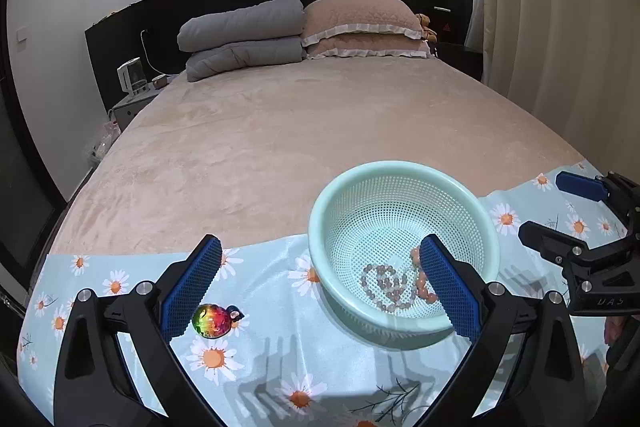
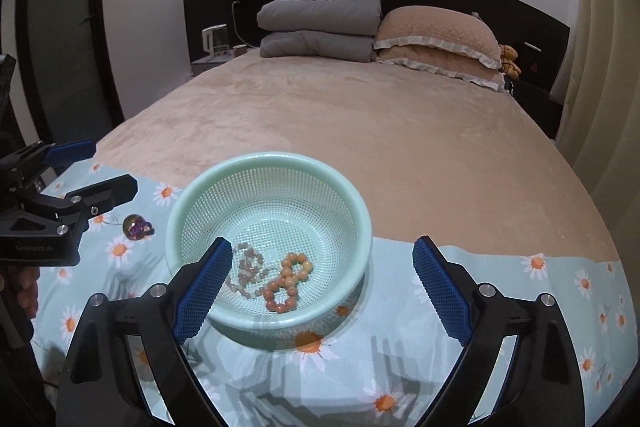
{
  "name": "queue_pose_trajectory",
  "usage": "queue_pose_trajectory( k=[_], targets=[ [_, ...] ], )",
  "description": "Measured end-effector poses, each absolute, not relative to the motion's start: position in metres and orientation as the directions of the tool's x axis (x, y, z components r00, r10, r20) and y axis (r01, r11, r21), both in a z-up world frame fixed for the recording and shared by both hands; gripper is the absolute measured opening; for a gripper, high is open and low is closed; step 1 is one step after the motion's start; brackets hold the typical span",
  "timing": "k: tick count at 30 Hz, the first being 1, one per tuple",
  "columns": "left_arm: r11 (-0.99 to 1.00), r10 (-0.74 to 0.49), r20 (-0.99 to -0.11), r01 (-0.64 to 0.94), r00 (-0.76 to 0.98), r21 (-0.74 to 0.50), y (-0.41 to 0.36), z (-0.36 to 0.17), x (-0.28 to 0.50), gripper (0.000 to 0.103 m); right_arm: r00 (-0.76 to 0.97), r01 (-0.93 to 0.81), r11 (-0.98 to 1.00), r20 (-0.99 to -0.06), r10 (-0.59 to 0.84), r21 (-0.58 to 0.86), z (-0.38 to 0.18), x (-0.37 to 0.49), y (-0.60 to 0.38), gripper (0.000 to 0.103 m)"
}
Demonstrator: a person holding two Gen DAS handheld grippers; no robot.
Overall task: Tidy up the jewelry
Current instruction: 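Move both tools back to the earrings and grasp a silver charm with right tool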
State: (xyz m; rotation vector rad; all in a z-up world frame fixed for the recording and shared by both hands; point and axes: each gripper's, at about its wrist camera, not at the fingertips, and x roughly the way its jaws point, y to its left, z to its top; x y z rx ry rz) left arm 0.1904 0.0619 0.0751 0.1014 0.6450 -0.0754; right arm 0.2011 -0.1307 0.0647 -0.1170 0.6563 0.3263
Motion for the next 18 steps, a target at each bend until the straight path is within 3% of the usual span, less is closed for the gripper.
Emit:
queue_pose_trajectory(
  k=[18],
  targets=[
    [0.98, -0.055, -0.668, 0.167, 0.742, 0.106, 0.033, 0.055, 0.137, 0.097, 0.733, -0.345, 0.938, -0.634, 0.247, -0.034, 0.069, 0.15, -0.139, 0.088]
  ],
)
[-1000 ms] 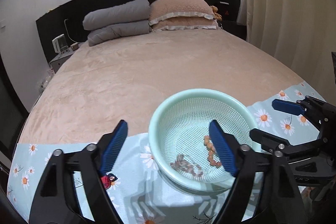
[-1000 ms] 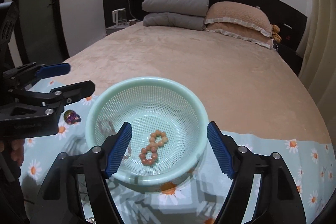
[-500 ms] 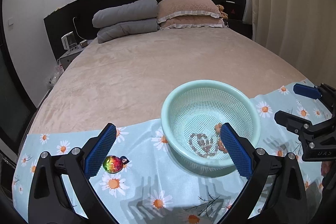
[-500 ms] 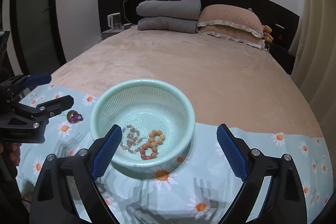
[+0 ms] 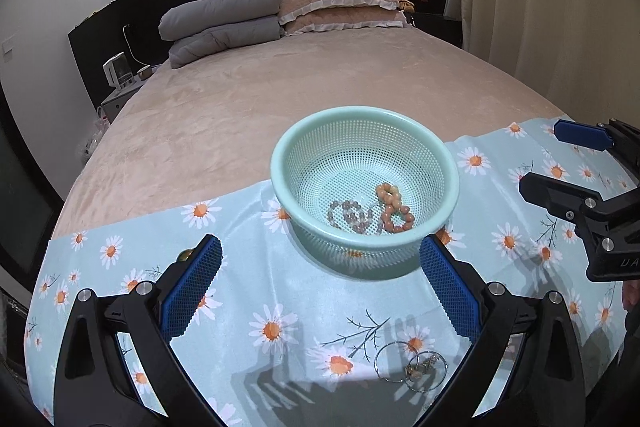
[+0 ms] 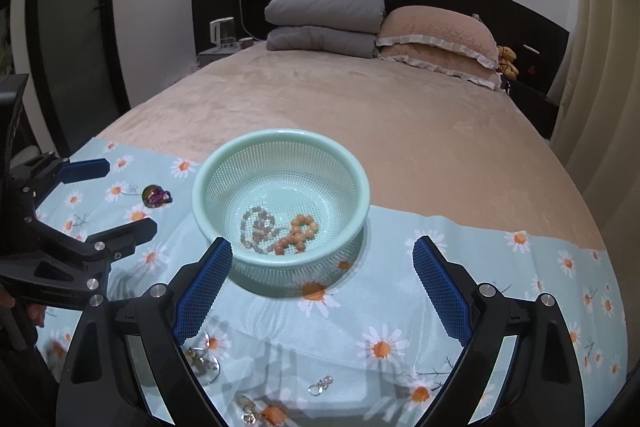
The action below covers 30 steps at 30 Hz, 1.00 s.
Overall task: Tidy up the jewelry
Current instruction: 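Move both tools back to the earrings and grasp a silver charm with right tool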
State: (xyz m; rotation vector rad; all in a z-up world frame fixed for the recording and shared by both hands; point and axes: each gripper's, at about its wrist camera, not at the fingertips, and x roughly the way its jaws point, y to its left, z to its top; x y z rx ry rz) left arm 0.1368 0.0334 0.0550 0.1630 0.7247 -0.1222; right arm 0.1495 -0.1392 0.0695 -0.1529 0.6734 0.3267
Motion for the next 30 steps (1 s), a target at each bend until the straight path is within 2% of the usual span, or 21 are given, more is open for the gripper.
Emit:
queue_pose_trajectory(
  k=[11, 19, 30],
  targets=[
    [0.975, -0.022, -0.717, 0.174, 0.697, 0.139, 0.025, 0.021, 0.122, 0.097, 0.677, -0.384, 0.923, -0.692, 0.249, -0.043, 0.044, 0.131, -0.137, 0.088],
    [0.977, -0.04, -0.788, 0.19, 0.614, 0.099, 0.025, -0.02, 0.117, 0.097, 0.595, -0.367, 0.93, -0.771, 0.226, -0.01, -0.007, 0.129, -0.139, 0.088],
    [0.978, -0.042, -0.843, 0.195, 0.536, 0.076, 0.025, -0.059, 0.119, 0.097, 0.495, -0.294, 0.953, -0.842, 0.214, 0.07, -0.067, 0.126, -0.156, 0.088]
  ],
)
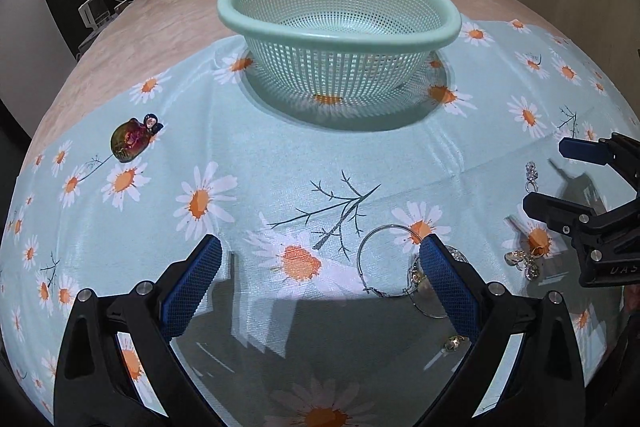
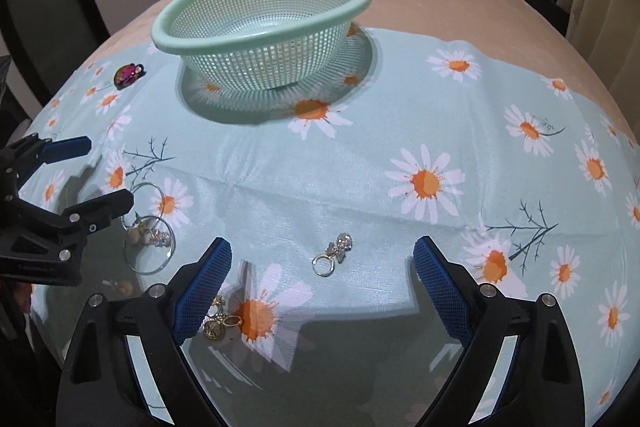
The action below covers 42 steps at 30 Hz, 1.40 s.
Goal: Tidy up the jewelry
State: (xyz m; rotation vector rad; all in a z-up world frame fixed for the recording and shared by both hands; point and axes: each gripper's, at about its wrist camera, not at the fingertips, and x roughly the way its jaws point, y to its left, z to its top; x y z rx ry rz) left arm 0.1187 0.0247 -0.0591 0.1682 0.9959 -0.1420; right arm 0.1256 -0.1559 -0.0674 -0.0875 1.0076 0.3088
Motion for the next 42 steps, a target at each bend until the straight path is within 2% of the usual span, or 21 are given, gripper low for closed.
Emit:
queue_pose_trajectory(
  k=[8, 11, 13, 14, 16, 17, 18, 19, 25, 42],
  targets=[
    [0.982, -0.06, -0.861, 0.184, 0.505, 0.04, 0.026, -0.078, 0.122, 0.097, 0.509, -0.26, 0.964, -0.84, 0.187, 0.057, -0.089, 0.123, -0.16, 0.085],
    [0.983, -0.07, -0.853, 0.181, 0.517, 0.028, 0.026, -0.079, 0.119, 0.093, 0.533, -0.262, 0.963, -0.824, 0.192, 0.055, -0.088, 0.119, -0.162, 0.068],
    [0.981, -0.081, -0.848, 0.193, 0.524, 0.026, 0.023, -0.079, 0.118, 0.079, 0.538, -0.264, 0.963, -0.82, 0.197, 0.058, -0.086, 0.119, -0.164, 0.048],
    [0.977, -0.093, -0.846, 0.21, 0.525, 0.023, 0.021, -0.078, 0.116, 0.073, 0.538, -0.266, 0.962, -0.819, 0.199, 0.058, -0.084, 0.119, -0.164, 0.043],
    [0.967, -0.126, -0.843, 0.254, 0.523, 0.013, 0.013, -0.076, 0.112, 0.046, 0.535, -0.282, 0.957, -0.819, 0.209, 0.06, -0.083, 0.119, -0.163, 0.021],
    [0.962, -0.142, -0.843, 0.274, 0.519, 0.007, 0.009, -0.075, 0.11, 0.038, 0.531, -0.292, 0.955, -0.82, 0.214, 0.06, -0.082, 0.118, -0.162, 0.018],
    [0.956, -0.165, -0.844, 0.294, 0.511, -0.008, 0.005, -0.075, 0.108, 0.02, 0.529, -0.299, 0.952, -0.82, 0.217, 0.059, -0.081, 0.118, -0.16, 0.015],
    [0.951, -0.187, -0.844, 0.307, 0.503, -0.028, 0.003, -0.075, 0.107, 0.008, 0.526, -0.305, 0.95, -0.82, 0.223, 0.063, -0.081, 0.117, -0.16, 0.012],
    [0.949, -0.241, -0.843, 0.297, 0.481, -0.102, 0.008, -0.071, 0.105, 0.005, 0.5, -0.324, 0.94, -0.824, 0.268, 0.109, -0.076, 0.115, -0.162, 0.009],
    [0.952, -0.252, -0.79, 0.291, 0.558, -0.097, 0.029, -0.017, 0.092, 0.005, 0.572, -0.348, 0.923, -0.744, 0.346, 0.162, -0.027, 0.1, -0.183, 0.009]
  ],
)
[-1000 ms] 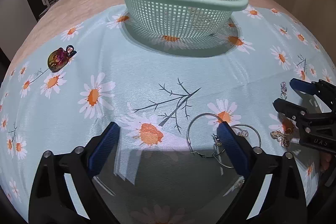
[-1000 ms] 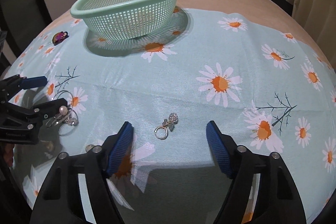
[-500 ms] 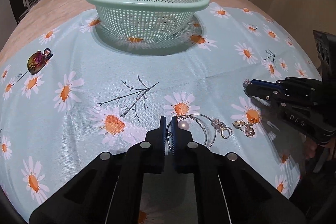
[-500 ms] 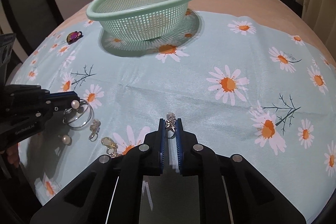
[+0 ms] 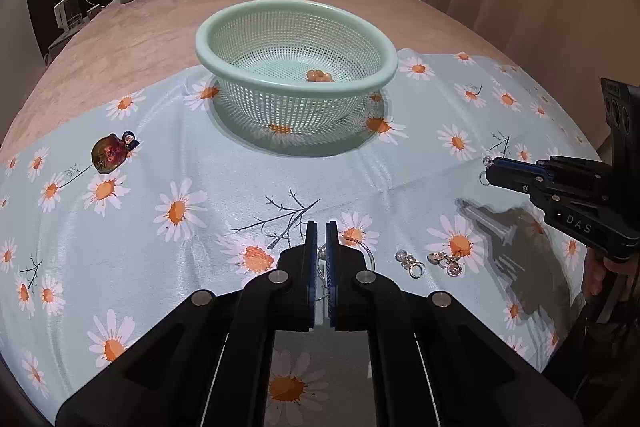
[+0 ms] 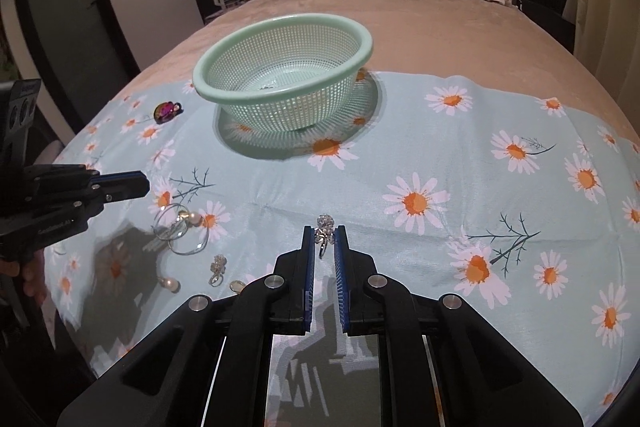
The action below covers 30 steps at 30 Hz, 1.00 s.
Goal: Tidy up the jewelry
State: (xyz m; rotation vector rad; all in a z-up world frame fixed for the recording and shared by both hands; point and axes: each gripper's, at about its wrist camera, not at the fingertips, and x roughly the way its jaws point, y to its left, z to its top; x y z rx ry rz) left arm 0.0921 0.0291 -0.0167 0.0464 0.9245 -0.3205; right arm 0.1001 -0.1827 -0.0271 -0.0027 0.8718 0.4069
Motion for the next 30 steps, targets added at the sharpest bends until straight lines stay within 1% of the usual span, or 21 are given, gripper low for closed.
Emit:
queue_pose_trajectory(
  k=[7, 10, 12, 14, 15, 16, 21, 23, 24, 26, 27, 30],
  targets=[
    [0.953, -0.252, -0.787, 0.285, 0.562, -0.101, 0.035, -0.011, 0.094, 0.005, 0.58, -0.359, 0.916, -0.727, 0.368, 0.178, -0.017, 0.097, -0.187, 0.009],
    [0.958, -0.221, -0.801, 0.28, 0.556, -0.069, 0.032, -0.021, 0.095, 0.005, 0.582, -0.36, 0.916, -0.726, 0.367, 0.175, -0.016, 0.097, -0.187, 0.009],
    [0.959, -0.22, -0.812, 0.274, 0.541, -0.077, 0.033, -0.031, 0.095, 0.006, 0.579, -0.362, 0.915, -0.727, 0.369, 0.176, -0.018, 0.096, -0.187, 0.009],
    [0.964, -0.203, -0.827, 0.257, 0.524, -0.074, 0.036, -0.042, 0.097, 0.018, 0.573, -0.367, 0.915, -0.734, 0.366, 0.17, -0.02, 0.095, -0.186, 0.009],
    [0.966, -0.191, -0.835, 0.249, 0.515, -0.068, 0.037, -0.049, 0.098, 0.03, 0.572, -0.367, 0.915, -0.736, 0.363, 0.167, -0.02, 0.095, -0.186, 0.009],
    [0.969, -0.181, -0.843, 0.24, 0.507, -0.064, 0.039, -0.055, 0.099, 0.033, 0.571, -0.368, 0.915, -0.737, 0.362, 0.165, -0.021, 0.095, -0.186, 0.009],
    [0.973, -0.198, -0.851, 0.206, 0.486, -0.108, 0.053, -0.07, 0.105, 0.034, 0.56, -0.372, 0.913, -0.744, 0.364, 0.166, -0.025, 0.096, -0.183, 0.009],
    [0.971, -0.188, -0.855, 0.221, 0.483, -0.088, 0.049, -0.071, 0.107, 0.034, 0.555, -0.375, 0.912, -0.747, 0.366, 0.167, -0.026, 0.097, -0.18, 0.009],
    [0.969, -0.171, -0.859, 0.239, 0.483, -0.058, 0.045, -0.073, 0.108, 0.033, 0.555, -0.376, 0.912, -0.747, 0.365, 0.166, -0.027, 0.097, -0.18, 0.009],
    [0.963, -0.155, -0.862, 0.27, 0.483, -0.021, 0.037, -0.074, 0.106, 0.012, 0.553, -0.378, 0.911, -0.749, 0.365, 0.165, -0.028, 0.098, -0.178, 0.009],
    [0.958, -0.166, -0.864, 0.285, 0.475, -0.027, 0.034, -0.074, 0.105, 0.003, 0.552, -0.379, 0.91, -0.75, 0.366, 0.165, -0.028, 0.097, -0.178, 0.009],
    [0.957, -0.135, -0.863, 0.289, 0.487, 0.013, 0.027, -0.071, 0.104, 0.003, 0.556, -0.379, 0.911, -0.746, 0.366, 0.164, -0.026, 0.097, -0.177, 0.009]
  ],
)
